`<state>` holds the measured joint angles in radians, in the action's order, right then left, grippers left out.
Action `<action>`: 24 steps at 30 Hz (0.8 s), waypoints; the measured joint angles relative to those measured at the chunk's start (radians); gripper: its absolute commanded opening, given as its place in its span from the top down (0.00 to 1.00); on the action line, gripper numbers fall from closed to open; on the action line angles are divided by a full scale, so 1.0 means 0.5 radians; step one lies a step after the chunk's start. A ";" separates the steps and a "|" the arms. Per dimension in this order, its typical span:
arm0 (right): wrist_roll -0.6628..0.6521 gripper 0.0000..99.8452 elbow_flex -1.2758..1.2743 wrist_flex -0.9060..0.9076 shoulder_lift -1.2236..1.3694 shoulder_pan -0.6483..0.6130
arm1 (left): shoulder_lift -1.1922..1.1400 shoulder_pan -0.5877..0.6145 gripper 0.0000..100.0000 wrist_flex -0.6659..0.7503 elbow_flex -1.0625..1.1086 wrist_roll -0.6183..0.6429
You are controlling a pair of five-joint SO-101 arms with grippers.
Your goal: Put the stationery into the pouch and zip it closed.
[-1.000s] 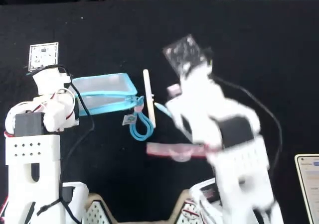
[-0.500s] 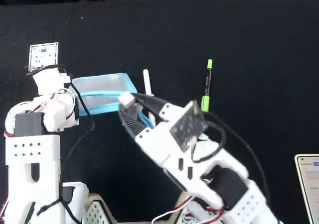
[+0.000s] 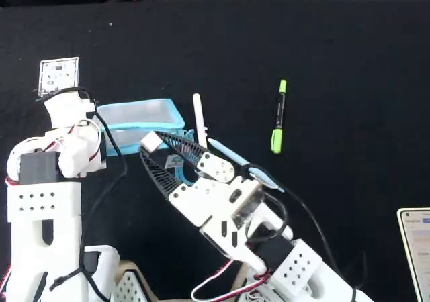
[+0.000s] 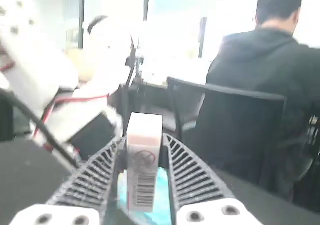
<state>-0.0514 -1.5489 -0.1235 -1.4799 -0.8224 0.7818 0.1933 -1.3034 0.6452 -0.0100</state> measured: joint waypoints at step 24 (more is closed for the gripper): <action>0.003 0.99 0.356 -0.227 0.921 0.034 | 0.000 0.000 0.97 0.000 0.000 0.000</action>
<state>-0.0499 -1.3709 -0.2371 -1.0196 -0.8055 0.7818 0.1933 -1.3034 0.6452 -0.0100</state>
